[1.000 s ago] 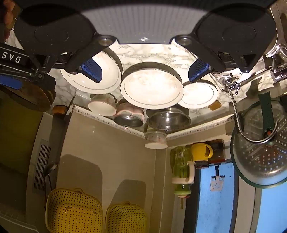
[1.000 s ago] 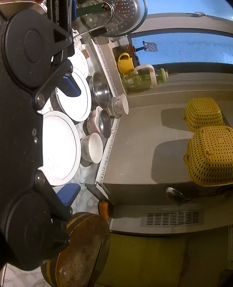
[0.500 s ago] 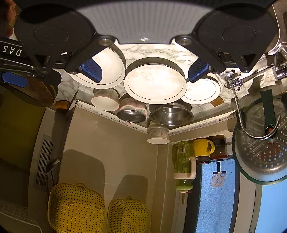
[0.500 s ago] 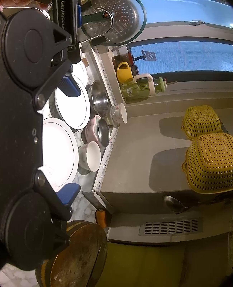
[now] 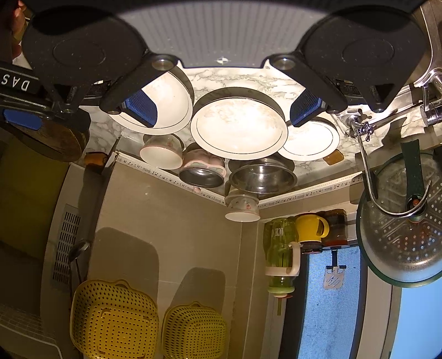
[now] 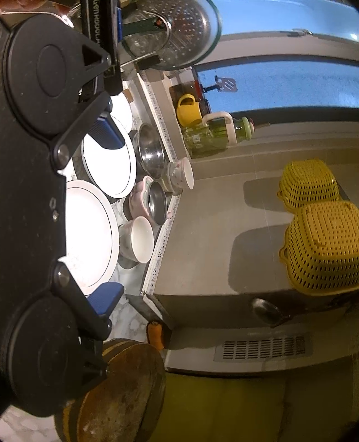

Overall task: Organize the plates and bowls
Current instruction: 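Move both tools toward the white gold-rimmed plates on the counter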

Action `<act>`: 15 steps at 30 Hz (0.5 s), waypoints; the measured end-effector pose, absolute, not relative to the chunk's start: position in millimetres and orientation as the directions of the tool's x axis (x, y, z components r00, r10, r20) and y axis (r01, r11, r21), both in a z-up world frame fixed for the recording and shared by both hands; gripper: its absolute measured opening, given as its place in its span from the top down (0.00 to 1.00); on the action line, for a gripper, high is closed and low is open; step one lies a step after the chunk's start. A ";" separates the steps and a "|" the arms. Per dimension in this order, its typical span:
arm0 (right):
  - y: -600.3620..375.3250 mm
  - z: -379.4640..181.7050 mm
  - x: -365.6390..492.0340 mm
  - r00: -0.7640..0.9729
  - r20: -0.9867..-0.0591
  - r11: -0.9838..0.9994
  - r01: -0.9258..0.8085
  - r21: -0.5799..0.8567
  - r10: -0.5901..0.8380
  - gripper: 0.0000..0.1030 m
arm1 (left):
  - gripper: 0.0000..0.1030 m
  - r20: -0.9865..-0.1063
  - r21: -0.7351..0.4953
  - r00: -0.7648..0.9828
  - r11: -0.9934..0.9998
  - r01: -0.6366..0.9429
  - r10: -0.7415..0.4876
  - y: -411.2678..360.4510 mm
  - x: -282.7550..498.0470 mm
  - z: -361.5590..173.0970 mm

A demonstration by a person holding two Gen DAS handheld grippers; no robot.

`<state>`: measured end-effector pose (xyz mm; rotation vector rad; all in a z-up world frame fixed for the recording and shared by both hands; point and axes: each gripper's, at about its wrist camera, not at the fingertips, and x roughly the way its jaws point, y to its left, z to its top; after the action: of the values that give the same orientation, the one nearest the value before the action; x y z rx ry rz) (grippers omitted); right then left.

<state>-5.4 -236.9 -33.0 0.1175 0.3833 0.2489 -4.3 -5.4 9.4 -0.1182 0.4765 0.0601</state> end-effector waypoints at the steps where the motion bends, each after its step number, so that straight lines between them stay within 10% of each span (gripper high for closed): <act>1: -238.9 -33.6 -4.4 0.896 -0.358 0.962 -0.213 0.170 0.262 0.00 | 0.00 -0.462 -0.099 0.887 0.991 -0.086 0.031 -5.1 -3.7 9.4; 15: -241.1 -38.1 -1.8 0.892 -0.385 0.968 -0.181 0.174 0.236 0.00 | 0.00 -0.475 -0.135 0.880 0.988 -0.080 0.006 -3.0 2.1 6.0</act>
<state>-1.8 -241.1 -38.1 0.1353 0.4153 0.2172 2.1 -3.0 6.0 -0.1525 0.4938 0.0450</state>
